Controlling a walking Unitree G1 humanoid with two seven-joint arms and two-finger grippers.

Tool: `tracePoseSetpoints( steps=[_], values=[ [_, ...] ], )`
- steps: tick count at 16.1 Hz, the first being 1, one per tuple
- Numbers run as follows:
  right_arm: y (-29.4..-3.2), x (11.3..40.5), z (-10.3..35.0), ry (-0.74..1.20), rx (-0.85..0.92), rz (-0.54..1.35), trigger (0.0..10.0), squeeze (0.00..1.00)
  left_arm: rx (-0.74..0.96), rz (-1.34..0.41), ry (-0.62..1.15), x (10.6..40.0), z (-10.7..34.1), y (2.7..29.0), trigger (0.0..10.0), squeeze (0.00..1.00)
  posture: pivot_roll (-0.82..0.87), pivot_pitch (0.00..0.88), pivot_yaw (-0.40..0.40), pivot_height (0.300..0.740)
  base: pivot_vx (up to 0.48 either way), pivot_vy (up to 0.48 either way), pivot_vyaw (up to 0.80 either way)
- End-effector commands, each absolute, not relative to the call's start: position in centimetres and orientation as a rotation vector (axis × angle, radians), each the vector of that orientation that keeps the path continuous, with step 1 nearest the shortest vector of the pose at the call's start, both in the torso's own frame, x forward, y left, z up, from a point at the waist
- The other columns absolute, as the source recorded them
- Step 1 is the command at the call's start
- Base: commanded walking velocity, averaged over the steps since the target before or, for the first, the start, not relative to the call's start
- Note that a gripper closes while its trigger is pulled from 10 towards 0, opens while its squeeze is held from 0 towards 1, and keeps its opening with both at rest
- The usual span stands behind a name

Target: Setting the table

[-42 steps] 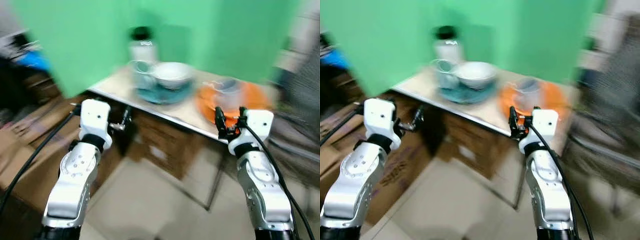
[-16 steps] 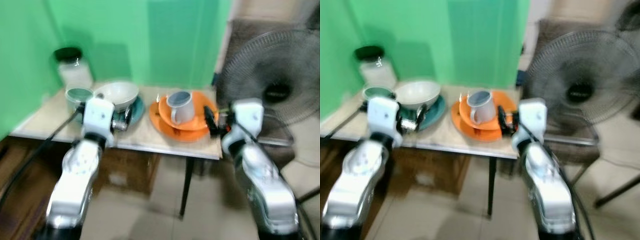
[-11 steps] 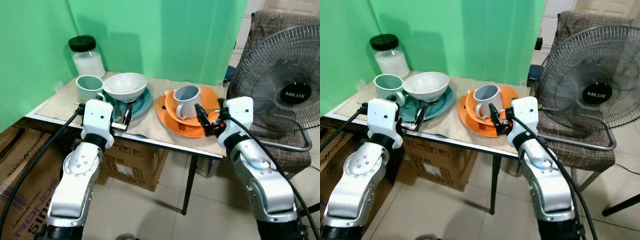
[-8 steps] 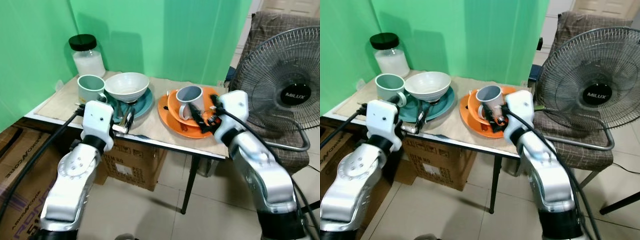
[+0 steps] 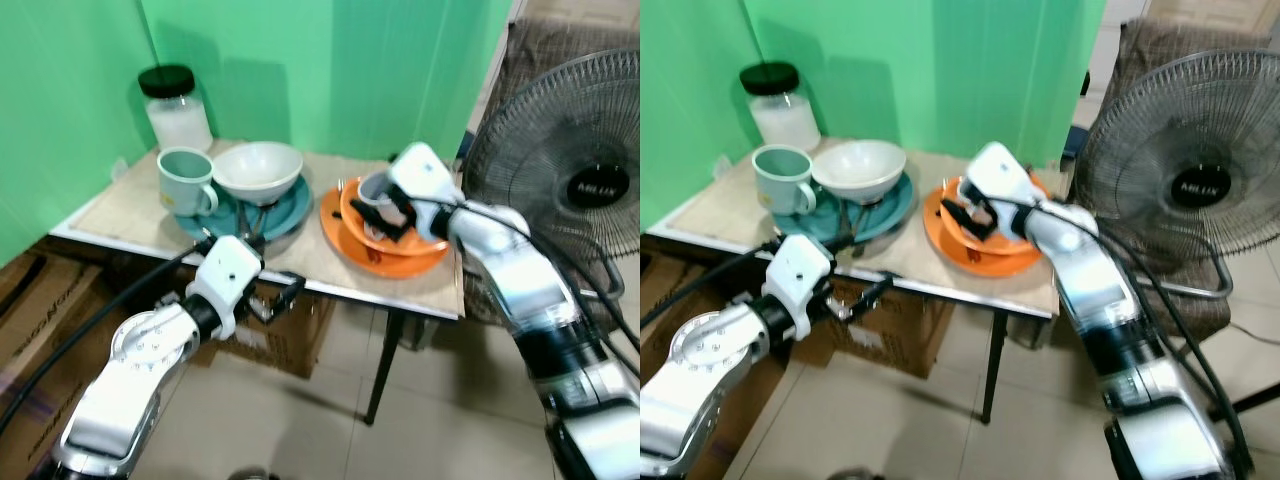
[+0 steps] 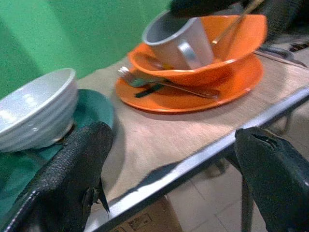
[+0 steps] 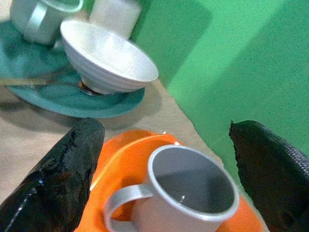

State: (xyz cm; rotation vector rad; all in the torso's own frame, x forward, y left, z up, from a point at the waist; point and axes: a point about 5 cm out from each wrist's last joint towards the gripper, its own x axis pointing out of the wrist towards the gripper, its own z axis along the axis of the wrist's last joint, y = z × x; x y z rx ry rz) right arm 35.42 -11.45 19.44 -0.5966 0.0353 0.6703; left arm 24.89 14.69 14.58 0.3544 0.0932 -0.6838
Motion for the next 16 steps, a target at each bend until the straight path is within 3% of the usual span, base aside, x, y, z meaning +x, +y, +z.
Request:
tracePoseSetpoints(
  steps=[1,2,4,10,13,14,15,16],
  values=[
    [-11.6,35.8,19.2,0.056,-0.67,0.693,10.0,0.86,0.351,-0.722,0.101,24.7,14.6,14.3,10.0,0.0,0.02,0.042,0.011,0.74,0.0,0.0,0.0],
    [-11.8,36.2,19.3,0.07,-0.742,0.718,10.0,0.0,0.346,-0.739,0.103,24.5,14.6,14.1,10.0,0.0,0.02,0.049,0.013,0.74,0.0,0.0,0.0],
    [-13.1,37.3,19.9,0.128,-0.914,0.813,10.0,0.0,0.343,-0.785,0.107,24.2,14.7,13.9,10.0,0.0,0.02,0.057,0.018,0.74,0.0,0.0,0.0],
    [-13.6,38.7,21.0,0.161,-1.097,0.892,10.0,0.0,0.336,-0.822,0.101,24.3,15.1,13.4,10.0,0.0,0.02,0.069,0.025,0.74,0.0,0.0,0.0],
    [-13.4,39.3,20.8,0.179,-1.208,0.918,2.9,0.0,0.339,-0.837,0.102,24.2,15.3,13.3,10.0,0.0,0.03,0.086,0.026,0.74,0.0,0.0,0.0],
    [-13.4,39.3,20.8,0.188,-1.22,0.929,1.8,0.0,0.339,-0.838,0.103,24.2,15.3,13.3,10.0,0.0,0.03,0.086,0.026,0.74,0.0,0.0,0.0],
    [-13.5,39.4,20.7,0.206,-1.249,0.95,0.0,0.0,0.34,-0.842,0.106,24.1,15.2,13.3,10.0,0.0,0.03,0.09,0.025,0.74,0.0,0.0,0.0],
    [-13.6,39.4,20.7,0.214,-1.26,0.956,0.0,0.0,0.34,-0.844,0.107,24.0,15.2,13.2,10.0,0.0,0.03,0.09,0.025,0.74,0.0,0.0,0.0]
  ],
)
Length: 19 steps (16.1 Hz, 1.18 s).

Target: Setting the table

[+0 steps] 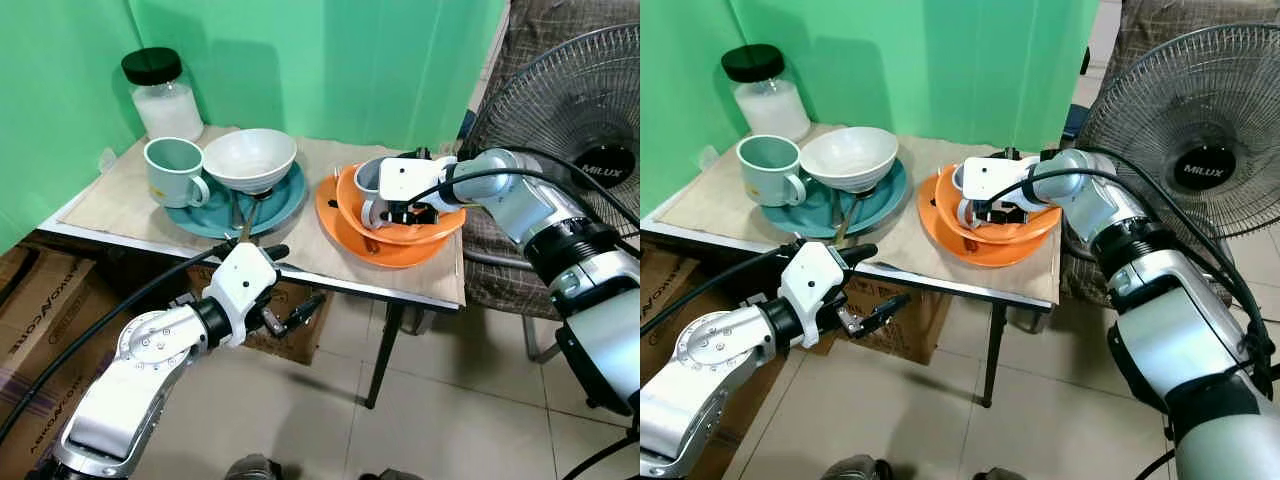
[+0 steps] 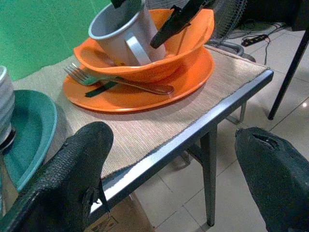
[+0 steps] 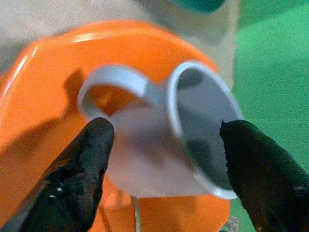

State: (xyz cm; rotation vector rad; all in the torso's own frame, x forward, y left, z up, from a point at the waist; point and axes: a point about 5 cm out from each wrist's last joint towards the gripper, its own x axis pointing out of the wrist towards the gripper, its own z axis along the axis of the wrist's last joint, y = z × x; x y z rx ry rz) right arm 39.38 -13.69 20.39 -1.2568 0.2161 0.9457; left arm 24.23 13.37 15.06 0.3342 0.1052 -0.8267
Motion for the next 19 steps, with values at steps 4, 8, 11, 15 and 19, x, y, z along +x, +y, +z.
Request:
tracePoseSetpoints(
  steps=[4,8,11,15,19],
  values=[
    [-13.5,39.7,20.8,0.245,-1.334,0.965,0.0,0.0,0.342,-0.853,0.108,23.9,15.1,13.1,10.0,0.0,0.03,0.084,0.012,0.74,0.0,0.0,0.0],
    [-14.1,39.6,21.4,0.276,-1.36,1.02,0.0,0.0,0.342,-0.857,0.103,23.9,15.2,13.0,10.0,0.0,0.02,0.069,0.013,0.74,0.0,0.0,0.0],
    [-14.9,39.3,21.5,0.308,-1.385,1.076,0.0,0.0,0.35,-0.863,0.1,24.0,15.2,13.0,10.0,0.0,0.02,0.058,0.02,0.74,0.0,0.0,0.0],
    [-15.3,39.3,21.6,0.314,-1.369,1.066,0.0,0.0,0.359,-0.879,0.094,24.2,15.2,12.7,10.0,0.0,0.01,0.038,0.034,0.74,0.0,0.0,0.0],
    [-15.4,39.3,21.3,0.309,-1.362,1.041,0.0,0.0,0.367,-0.889,0.088,24.3,15.3,12.7,10.0,0.0,0.01,0.026,0.039,0.74,0.0,0.0,0.0]
  ],
)
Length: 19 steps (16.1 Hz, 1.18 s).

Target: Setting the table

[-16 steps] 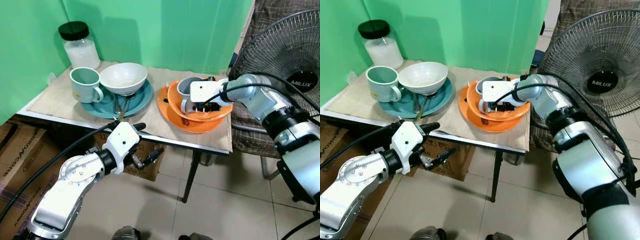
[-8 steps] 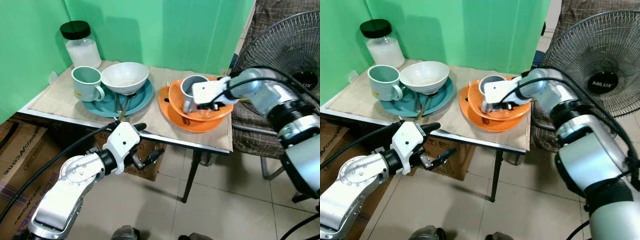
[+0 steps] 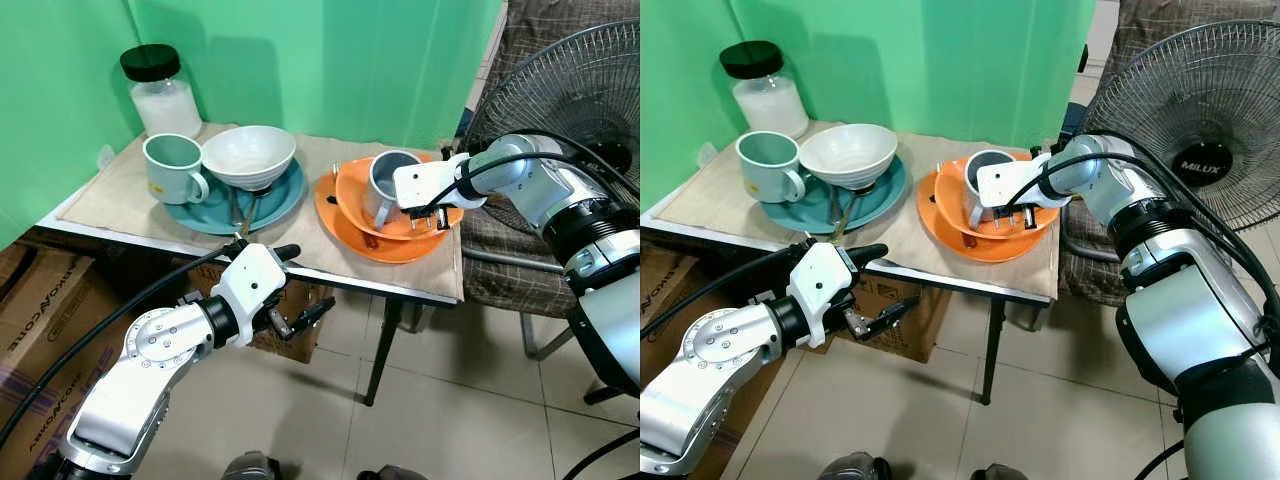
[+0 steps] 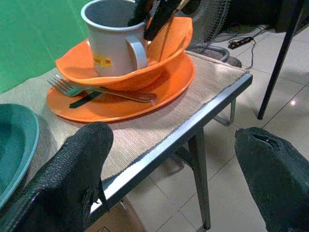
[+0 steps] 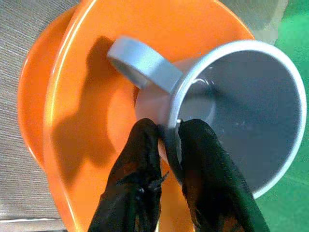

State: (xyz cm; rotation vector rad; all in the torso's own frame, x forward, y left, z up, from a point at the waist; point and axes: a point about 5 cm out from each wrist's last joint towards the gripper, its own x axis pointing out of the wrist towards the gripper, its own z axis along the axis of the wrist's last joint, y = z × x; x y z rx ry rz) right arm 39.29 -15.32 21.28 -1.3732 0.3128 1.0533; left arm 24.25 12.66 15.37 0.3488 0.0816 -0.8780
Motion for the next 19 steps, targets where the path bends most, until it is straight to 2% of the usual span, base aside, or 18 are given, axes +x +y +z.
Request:
tracePoseSetpoints(
  steps=[1,8,11,14,15,19],
  values=[
    [-15.3,39.3,21.4,0.303,-1.353,1.039,0.0,0.0,0.367,-0.89,0.087,24.4,15.3,12.7,10.0,0.0,0.01,0.026,0.039,0.74,0.0,0.0,0.0],
    [-15.0,39.4,21.7,0.279,-1.338,1.035,0.0,0.0,0.379,-0.878,0.077,24.7,15.5,12.9,10.0,0.0,0.02,0.018,0.042,0.74,0.0,0.0,0.0],
    [-15.0,39.4,23.5,0.186,-1.261,1.019,0.0,0.0,0.366,-0.837,0.038,25.4,16.1,13.0,10.0,0.0,0.01,0.01,0.046,0.74,0.0,0.0,0.0],
    [-16.2,38.8,25.1,0.088,-1.176,0.978,0.0,0.0,0.365,-0.801,0.007,25.9,16.7,13.1,10.0,0.0,0.01,0.0,0.057,0.74,0.0,0.0,0.0],
    [-17.2,37.7,26.4,-0.019,-1.018,0.931,0.0,0.0,0.333,-0.759,-0.016,26.4,17.2,13.2,10.0,0.0,0.02,0.0,0.054,0.74,0.0,0.0,0.0],
    [-19.2,34.2,26.4,-0.214,-0.702,0.778,0.0,0.0,0.337,-0.68,-0.093,27.1,18.3,12.9,10.0,0.0,0.02,0.0,0.071,0.74,0.0,0.0,0.0]
  ],
)
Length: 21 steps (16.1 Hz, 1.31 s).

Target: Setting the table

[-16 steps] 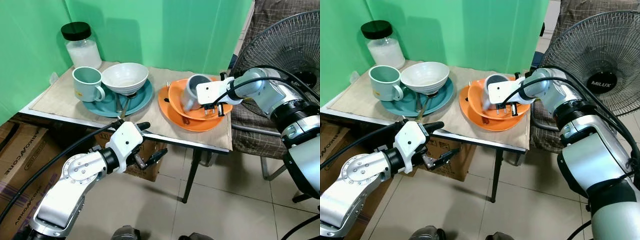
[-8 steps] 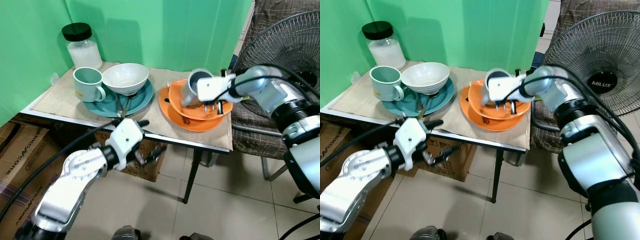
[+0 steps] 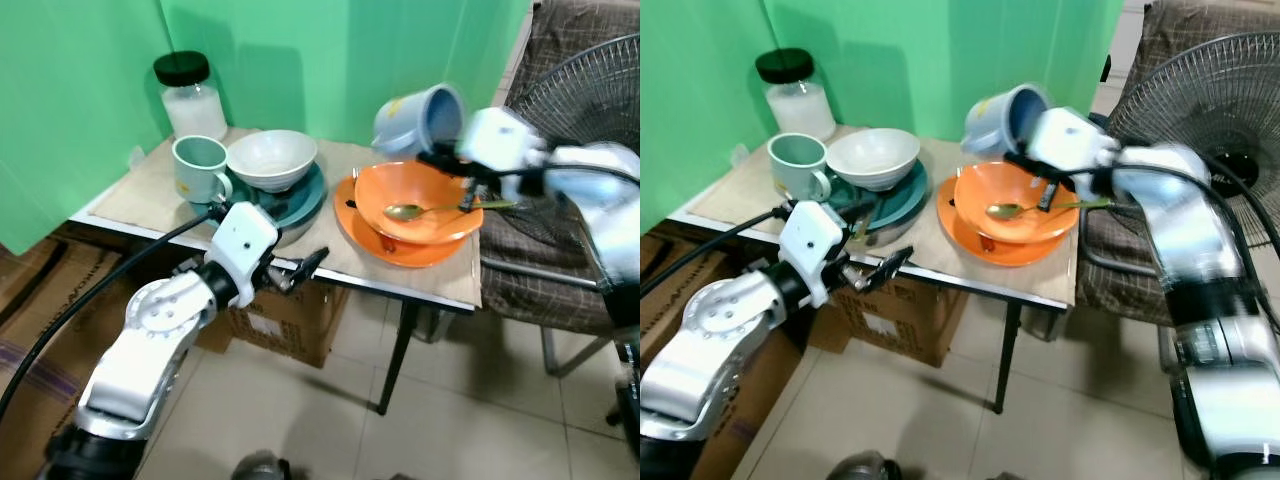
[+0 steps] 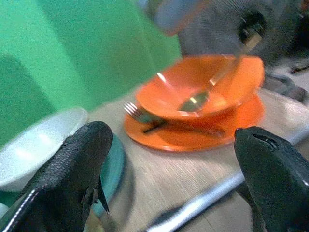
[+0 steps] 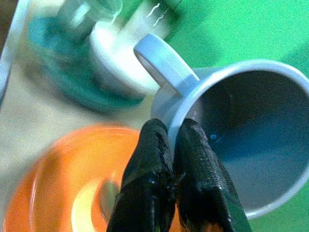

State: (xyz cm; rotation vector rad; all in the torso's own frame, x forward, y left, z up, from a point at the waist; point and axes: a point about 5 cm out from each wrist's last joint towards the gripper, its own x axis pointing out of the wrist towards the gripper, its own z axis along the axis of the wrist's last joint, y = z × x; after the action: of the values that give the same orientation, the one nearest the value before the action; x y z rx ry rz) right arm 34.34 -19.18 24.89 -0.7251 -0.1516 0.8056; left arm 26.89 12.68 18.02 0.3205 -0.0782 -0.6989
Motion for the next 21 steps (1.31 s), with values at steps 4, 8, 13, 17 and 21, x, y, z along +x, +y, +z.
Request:
tracePoseSetpoints(
  steps=[4,8,13,17,21],
  values=[
    [-18.7,29.7,25.0,-0.341,-0.371,0.612,0.0,0.0,0.293,-0.615,-0.177,27.3,19.3,12.1,10.0,0.0,0.0,0.0,0.081,0.74,0.0,0.0,0.0],
    [-15.8,26.9,21.6,-0.273,-0.216,0.376,10.0,0.0,0.279,-0.441,-0.193,27.9,19.7,12.0,10.0,0.0,-0.01,0.0,0.059,0.74,0.0,0.0,0.0],
    [-15.6,26.1,21.2,-0.324,-0.182,0.108,10.0,0.0,0.277,-0.299,-0.258,28.1,20.1,12.6,10.0,0.0,-0.01,0.0,0.037,0.74,0.0,0.0,-0.28],
    [-15.4,26.2,20.8,-0.292,-0.051,0.103,10.0,0.0,0.232,-0.218,-0.266,28.0,20.1,13.2,10.0,0.0,0.0,0.0,0.017,0.74,0.0,0.0,-0.8],
    [-15.5,26.3,20.2,-0.25,0.009,0.075,10.0,0.0,0.19,-0.219,-0.238,27.8,19.9,13.5,10.0,0.0,0.01,0.0,-0.003,0.74,0.0,0.0,-0.8]
  ],
)
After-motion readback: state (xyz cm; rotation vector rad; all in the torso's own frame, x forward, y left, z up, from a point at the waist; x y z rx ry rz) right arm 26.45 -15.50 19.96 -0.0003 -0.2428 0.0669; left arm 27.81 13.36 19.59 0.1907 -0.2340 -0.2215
